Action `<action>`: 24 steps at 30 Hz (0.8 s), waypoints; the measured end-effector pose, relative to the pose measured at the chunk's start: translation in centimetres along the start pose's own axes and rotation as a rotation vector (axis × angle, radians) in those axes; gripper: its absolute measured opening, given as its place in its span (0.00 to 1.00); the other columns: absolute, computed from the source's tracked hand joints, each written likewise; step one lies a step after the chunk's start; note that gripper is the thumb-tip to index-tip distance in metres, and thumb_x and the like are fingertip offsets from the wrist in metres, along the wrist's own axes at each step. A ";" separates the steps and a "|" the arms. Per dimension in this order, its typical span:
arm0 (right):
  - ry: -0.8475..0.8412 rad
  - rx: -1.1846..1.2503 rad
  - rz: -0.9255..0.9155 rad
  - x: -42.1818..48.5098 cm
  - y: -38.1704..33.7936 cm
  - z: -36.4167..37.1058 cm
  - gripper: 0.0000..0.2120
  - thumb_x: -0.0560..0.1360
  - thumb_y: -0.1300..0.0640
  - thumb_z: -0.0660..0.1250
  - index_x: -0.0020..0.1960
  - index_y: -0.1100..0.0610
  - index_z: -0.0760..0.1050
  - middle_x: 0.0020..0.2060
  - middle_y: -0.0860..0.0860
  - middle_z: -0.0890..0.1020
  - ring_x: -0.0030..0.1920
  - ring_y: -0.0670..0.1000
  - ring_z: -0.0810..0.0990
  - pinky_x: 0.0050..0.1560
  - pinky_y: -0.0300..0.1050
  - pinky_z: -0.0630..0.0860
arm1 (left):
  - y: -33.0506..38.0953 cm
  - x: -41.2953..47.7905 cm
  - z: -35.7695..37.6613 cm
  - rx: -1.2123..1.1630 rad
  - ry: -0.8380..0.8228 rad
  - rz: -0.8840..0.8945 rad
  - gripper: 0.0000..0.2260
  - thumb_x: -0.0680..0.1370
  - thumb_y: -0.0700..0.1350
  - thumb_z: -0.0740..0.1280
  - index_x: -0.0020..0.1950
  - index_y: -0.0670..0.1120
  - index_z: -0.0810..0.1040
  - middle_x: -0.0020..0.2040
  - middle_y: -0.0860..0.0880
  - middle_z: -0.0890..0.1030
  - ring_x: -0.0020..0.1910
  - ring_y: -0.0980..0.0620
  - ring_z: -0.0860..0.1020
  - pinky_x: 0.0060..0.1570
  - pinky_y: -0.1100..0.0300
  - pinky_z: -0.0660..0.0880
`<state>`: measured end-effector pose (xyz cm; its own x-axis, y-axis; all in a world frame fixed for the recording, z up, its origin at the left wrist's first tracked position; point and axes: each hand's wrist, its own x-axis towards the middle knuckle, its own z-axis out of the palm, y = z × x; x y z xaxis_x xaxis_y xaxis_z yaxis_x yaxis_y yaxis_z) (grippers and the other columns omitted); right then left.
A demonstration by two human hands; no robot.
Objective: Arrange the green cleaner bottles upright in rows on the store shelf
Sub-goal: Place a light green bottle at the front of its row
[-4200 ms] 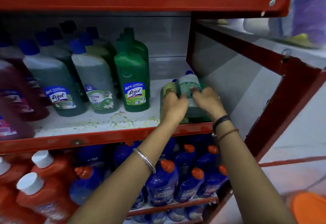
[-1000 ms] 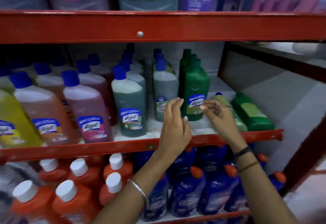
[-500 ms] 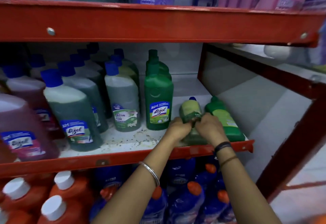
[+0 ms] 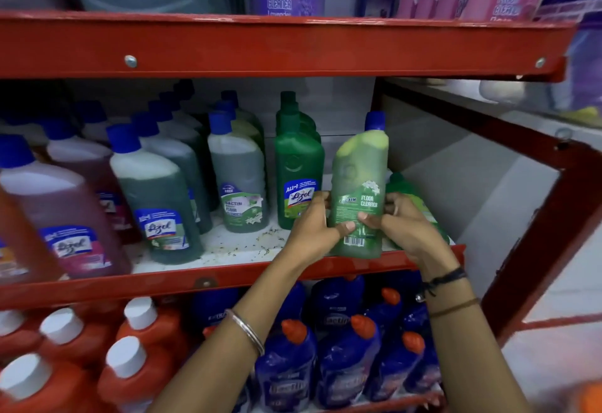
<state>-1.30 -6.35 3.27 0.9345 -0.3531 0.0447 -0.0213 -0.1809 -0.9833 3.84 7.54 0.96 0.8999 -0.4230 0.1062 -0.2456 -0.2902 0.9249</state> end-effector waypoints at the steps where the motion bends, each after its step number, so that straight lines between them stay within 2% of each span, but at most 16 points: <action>1: -0.001 0.006 -0.022 -0.5 -0.2 0.3 0.15 0.69 0.68 0.71 0.53 0.62 0.70 0.45 0.54 0.80 0.45 0.52 0.80 0.46 0.46 0.79 | 0.0 -0.6 -0.5 0.033 0.023 0.026 0.30 0.62 0.54 0.71 0.61 0.53 0.64 0.58 0.47 0.79 0.56 0.46 0.78 0.56 0.44 0.76; 4: -0.015 -0.041 -0.110 -2.3 -0.8 2.6 0.20 0.66 0.69 0.73 0.54 0.62 0.69 0.43 0.51 0.78 0.45 0.50 0.78 0.44 0.43 0.78 | -0.1 -3.8 -3.0 0.131 0.122 0.115 0.27 0.66 0.48 0.72 0.61 0.55 0.63 0.59 0.48 0.79 0.55 0.46 0.79 0.55 0.45 0.77; 6: -0.024 -0.075 -0.155 -3.0 -1.2 4.5 0.24 0.63 0.68 0.75 0.57 0.64 0.71 0.47 0.54 0.80 0.47 0.52 0.80 0.47 0.48 0.79 | -0.4 -5.4 -5.0 0.169 0.210 0.161 0.25 0.68 0.44 0.72 0.60 0.55 0.64 0.59 0.49 0.79 0.55 0.47 0.78 0.54 0.47 0.76; 8: -0.042 -0.082 -0.207 -3.3 -1.6 6.6 0.26 0.61 0.68 0.76 0.57 0.62 0.73 0.49 0.55 0.81 0.49 0.53 0.81 0.50 0.51 0.80 | -1.1 -6.6 -7.1 0.206 0.301 0.211 0.24 0.69 0.42 0.71 0.61 0.54 0.66 0.60 0.49 0.78 0.56 0.48 0.77 0.55 0.52 0.75; 11: -0.078 -0.085 -0.295 -3.2 -2.0 9.9 0.25 0.61 0.68 0.77 0.55 0.58 0.73 0.48 0.52 0.82 0.47 0.51 0.83 0.49 0.48 0.81 | -2.1 -7.6 -9.8 0.254 0.401 0.237 0.25 0.70 0.39 0.70 0.65 0.50 0.66 0.63 0.48 0.76 0.60 0.49 0.75 0.54 0.58 0.71; 14: -0.096 -0.123 -0.349 -3.0 -2.5 12.9 0.23 0.62 0.67 0.76 0.53 0.56 0.72 0.44 0.47 0.81 0.44 0.44 0.81 0.45 0.38 0.80 | -3.6 -7.7 -11.8 0.214 0.451 0.203 0.27 0.70 0.37 0.68 0.67 0.48 0.64 0.65 0.46 0.75 0.61 0.47 0.75 0.59 0.49 0.74; 16: -0.117 -0.141 -0.360 -2.8 -2.4 14.3 0.24 0.63 0.66 0.76 0.56 0.59 0.72 0.46 0.48 0.81 0.45 0.46 0.82 0.47 0.39 0.80 | -4.3 -7.6 -12.4 0.202 0.466 0.160 0.27 0.71 0.37 0.67 0.67 0.47 0.63 0.65 0.44 0.75 0.61 0.45 0.75 0.59 0.46 0.74; 18: -0.130 -0.158 -0.357 -2.4 -1.7 15.4 0.26 0.63 0.66 0.76 0.59 0.61 0.72 0.48 0.50 0.81 0.47 0.47 0.81 0.48 0.41 0.80 | -4.9 -7.7 -12.8 0.222 0.482 0.123 0.25 0.72 0.36 0.66 0.68 0.44 0.63 0.65 0.43 0.74 0.62 0.44 0.74 0.60 0.46 0.73; 20: -0.134 -0.165 -0.349 -2.2 -0.7 15.9 0.27 0.64 0.66 0.75 0.60 0.61 0.72 0.48 0.50 0.81 0.46 0.43 0.81 0.45 0.34 0.79 | -5.5 -7.8 -12.8 0.263 0.494 0.114 0.24 0.73 0.36 0.65 0.68 0.42 0.64 0.65 0.41 0.73 0.63 0.43 0.72 0.62 0.49 0.71; 22: -0.099 -0.159 -0.335 -2.0 0.1 16.2 0.27 0.64 0.66 0.75 0.61 0.62 0.72 0.48 0.51 0.81 0.45 0.41 0.79 0.45 0.30 0.78 | -5.7 -7.9 -12.7 0.308 0.497 0.139 0.23 0.74 0.37 0.64 0.69 0.41 0.64 0.65 0.41 0.72 0.64 0.43 0.71 0.63 0.52 0.68; 24: -0.053 -0.166 -0.334 -1.9 0.5 16.2 0.27 0.64 0.64 0.75 0.62 0.62 0.73 0.48 0.52 0.80 0.48 0.45 0.79 0.52 0.38 0.78 | -6.0 -7.8 -12.7 0.350 0.503 0.166 0.22 0.75 0.38 0.64 0.69 0.41 0.65 0.65 0.42 0.72 0.64 0.44 0.70 0.62 0.52 0.68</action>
<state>2.71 9.13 -0.20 0.9169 -0.2021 0.3441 0.2342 -0.4256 -0.8741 2.88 23.51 -0.75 0.8779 -0.0560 0.4755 -0.4234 -0.5545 0.7164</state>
